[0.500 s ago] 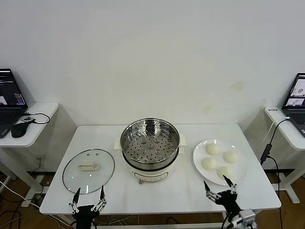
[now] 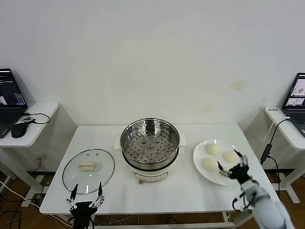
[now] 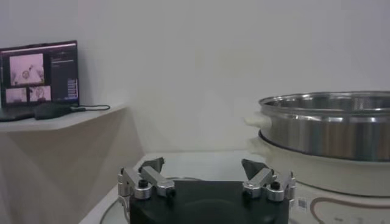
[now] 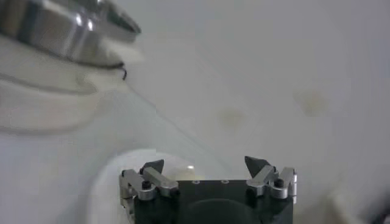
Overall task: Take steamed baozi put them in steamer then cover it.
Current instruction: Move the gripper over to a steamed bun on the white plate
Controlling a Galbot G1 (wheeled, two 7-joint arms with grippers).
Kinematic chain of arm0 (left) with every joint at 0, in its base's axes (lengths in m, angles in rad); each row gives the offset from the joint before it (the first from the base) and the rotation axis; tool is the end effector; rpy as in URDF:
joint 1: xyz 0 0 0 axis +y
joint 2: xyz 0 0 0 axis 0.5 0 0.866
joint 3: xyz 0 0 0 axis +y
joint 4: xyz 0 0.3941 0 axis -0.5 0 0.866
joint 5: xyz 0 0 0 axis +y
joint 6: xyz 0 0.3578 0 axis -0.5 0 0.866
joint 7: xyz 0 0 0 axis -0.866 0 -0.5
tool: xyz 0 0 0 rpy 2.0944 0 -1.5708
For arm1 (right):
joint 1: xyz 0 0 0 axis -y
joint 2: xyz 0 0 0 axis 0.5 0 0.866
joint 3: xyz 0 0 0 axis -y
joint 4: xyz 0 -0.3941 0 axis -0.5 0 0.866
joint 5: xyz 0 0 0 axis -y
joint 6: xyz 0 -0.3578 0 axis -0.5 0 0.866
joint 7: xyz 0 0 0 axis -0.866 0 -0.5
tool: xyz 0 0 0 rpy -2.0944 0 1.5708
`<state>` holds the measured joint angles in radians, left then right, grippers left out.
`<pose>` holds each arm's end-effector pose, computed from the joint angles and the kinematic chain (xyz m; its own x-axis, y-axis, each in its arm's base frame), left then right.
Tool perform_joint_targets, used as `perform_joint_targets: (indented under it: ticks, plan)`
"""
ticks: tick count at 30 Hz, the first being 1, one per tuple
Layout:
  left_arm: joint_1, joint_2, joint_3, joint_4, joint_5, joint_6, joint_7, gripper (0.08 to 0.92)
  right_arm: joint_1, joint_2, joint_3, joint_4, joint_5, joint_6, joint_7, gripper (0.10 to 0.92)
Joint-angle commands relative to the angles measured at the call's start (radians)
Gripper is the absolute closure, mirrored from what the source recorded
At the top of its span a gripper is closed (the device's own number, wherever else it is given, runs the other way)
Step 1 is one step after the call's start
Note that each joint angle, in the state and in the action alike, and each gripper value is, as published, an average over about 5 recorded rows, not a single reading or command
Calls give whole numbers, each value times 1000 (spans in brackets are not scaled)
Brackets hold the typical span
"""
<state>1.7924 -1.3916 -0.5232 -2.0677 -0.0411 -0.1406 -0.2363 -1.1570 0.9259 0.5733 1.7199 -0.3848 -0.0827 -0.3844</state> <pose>0.0820 0.0397 -0.3750 -0.9870 -0.1338 0.0894 -0.1231 0.9857 0.1154 0.3226 -0.2190 -0.2991 -0.9298 -0.1736 0.3247 -0.3677 0.4847 -0.7936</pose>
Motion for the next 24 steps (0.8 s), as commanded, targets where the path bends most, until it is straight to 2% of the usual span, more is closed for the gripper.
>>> perform_joint_targets:
  ticks: [1, 7, 13, 24]
  plan:
    - [-4, -10, -15, 9, 66, -7, 8, 177, 404, -209, -218, -255, -187, 41, -238, 203]
    - [-5, -10, -18, 18, 73, -3, 3, 177, 697, -224, -526, -450, -207, 151, -414, 203]
    - [-4, -5, -26, 26, 74, -4, -2, 177, 946, -169, -784, -651, -207, 240, -529, 203]
    - [-10, -2, -41, 36, 70, 1, -13, 177, 1108, -61, -1022, -845, -106, 248, -678, 203]
